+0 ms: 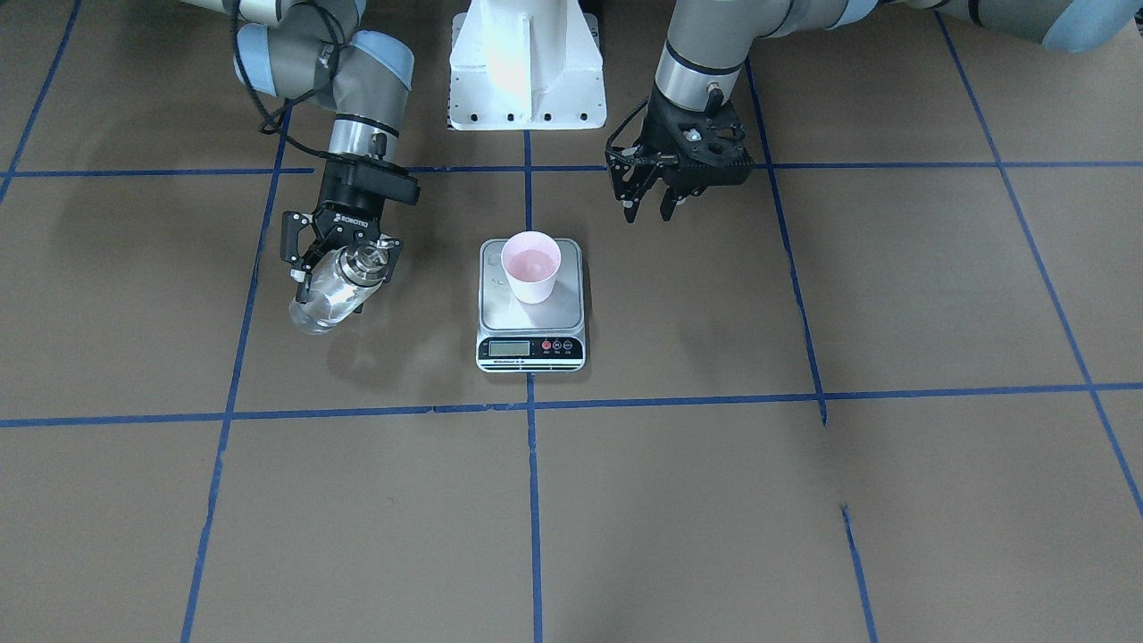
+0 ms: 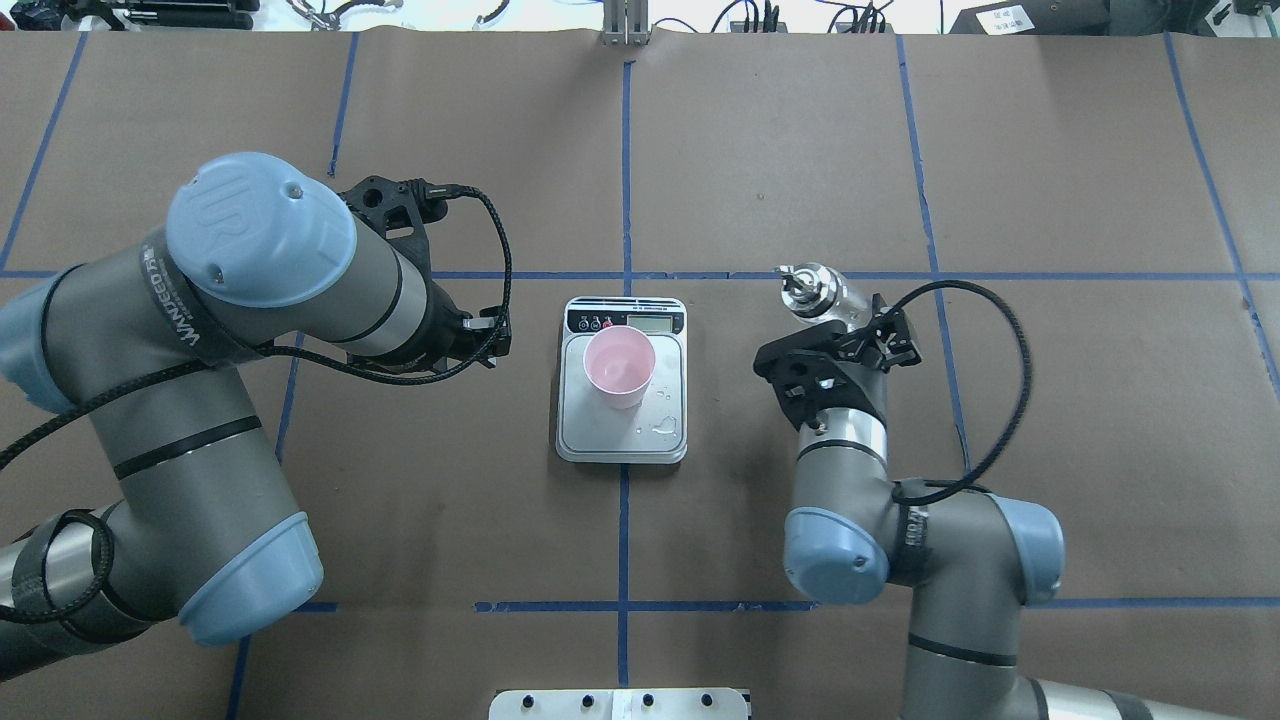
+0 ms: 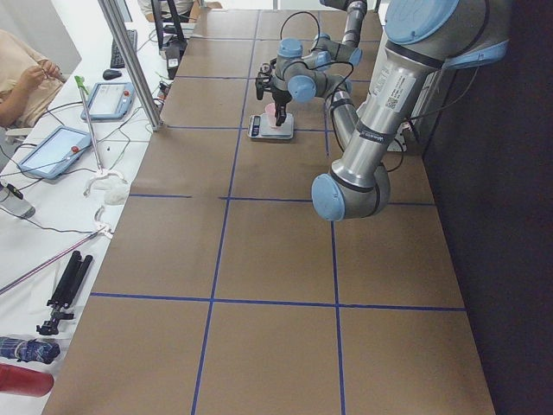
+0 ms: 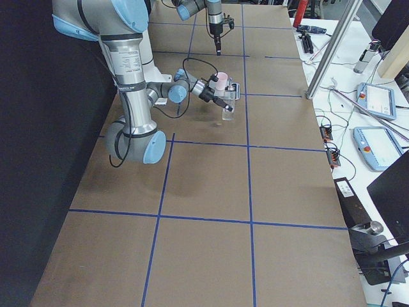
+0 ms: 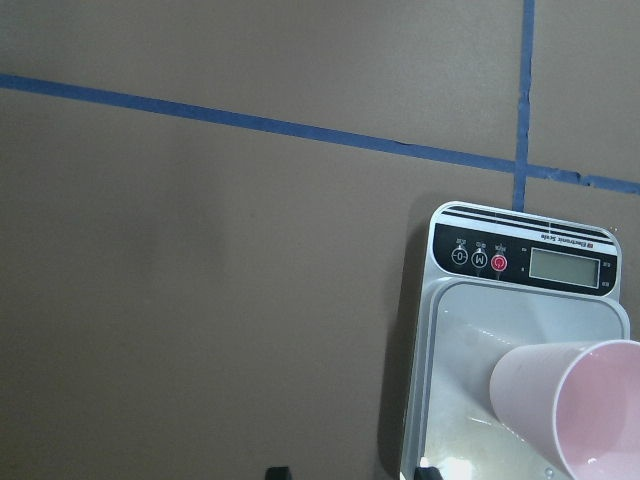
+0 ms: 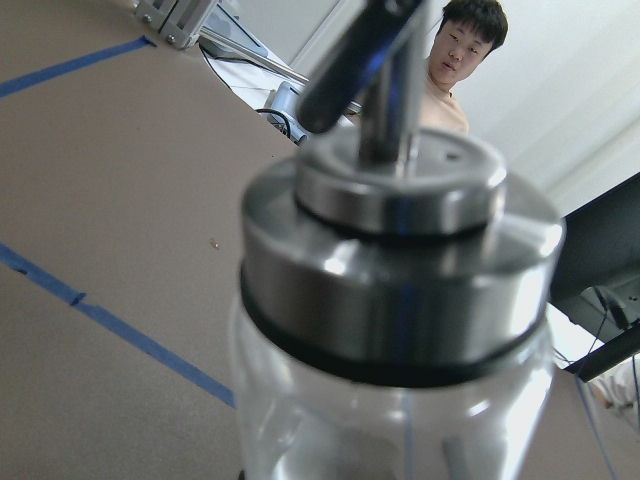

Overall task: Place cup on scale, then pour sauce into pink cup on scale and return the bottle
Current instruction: 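Lift the bottle with the right gripper and carry it toward the pink cup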

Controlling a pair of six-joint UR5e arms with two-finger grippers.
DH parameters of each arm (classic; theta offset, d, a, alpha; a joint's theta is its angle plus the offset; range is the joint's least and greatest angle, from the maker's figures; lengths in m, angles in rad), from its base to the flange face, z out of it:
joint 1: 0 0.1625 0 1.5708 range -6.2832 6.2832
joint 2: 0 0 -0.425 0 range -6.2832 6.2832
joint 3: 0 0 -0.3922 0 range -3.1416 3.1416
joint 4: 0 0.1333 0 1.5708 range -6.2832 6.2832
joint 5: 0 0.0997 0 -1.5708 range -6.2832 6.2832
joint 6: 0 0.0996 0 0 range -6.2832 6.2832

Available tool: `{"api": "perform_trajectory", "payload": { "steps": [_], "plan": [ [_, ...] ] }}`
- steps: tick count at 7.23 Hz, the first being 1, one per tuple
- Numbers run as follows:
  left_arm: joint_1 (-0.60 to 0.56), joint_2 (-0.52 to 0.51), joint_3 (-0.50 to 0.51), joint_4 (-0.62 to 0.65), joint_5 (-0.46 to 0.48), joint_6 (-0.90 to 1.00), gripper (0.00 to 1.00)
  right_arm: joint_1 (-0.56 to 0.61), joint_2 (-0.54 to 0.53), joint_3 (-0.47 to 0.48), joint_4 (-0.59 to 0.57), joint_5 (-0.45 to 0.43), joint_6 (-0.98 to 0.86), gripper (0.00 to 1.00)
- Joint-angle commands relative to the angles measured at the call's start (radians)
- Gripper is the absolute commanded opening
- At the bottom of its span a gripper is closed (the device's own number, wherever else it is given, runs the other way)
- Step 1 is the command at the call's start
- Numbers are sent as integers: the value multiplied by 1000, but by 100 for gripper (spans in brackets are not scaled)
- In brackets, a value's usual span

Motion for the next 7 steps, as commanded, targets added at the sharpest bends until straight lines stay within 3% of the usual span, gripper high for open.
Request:
{"api": "perform_trajectory", "payload": {
  "steps": [1,5,7],
  "plan": [
    [-1,13,-1,-1,1,4,53,-18,88,1,-271,-9,-35,0],
    [-5,21,-10,0,1,16,54,-27,125,-2,-346,-38,-236,0],
    [-17,100,-88,0,-2,103,54,-29,163,-3,-377,-45,-236,0]
  ]
}}
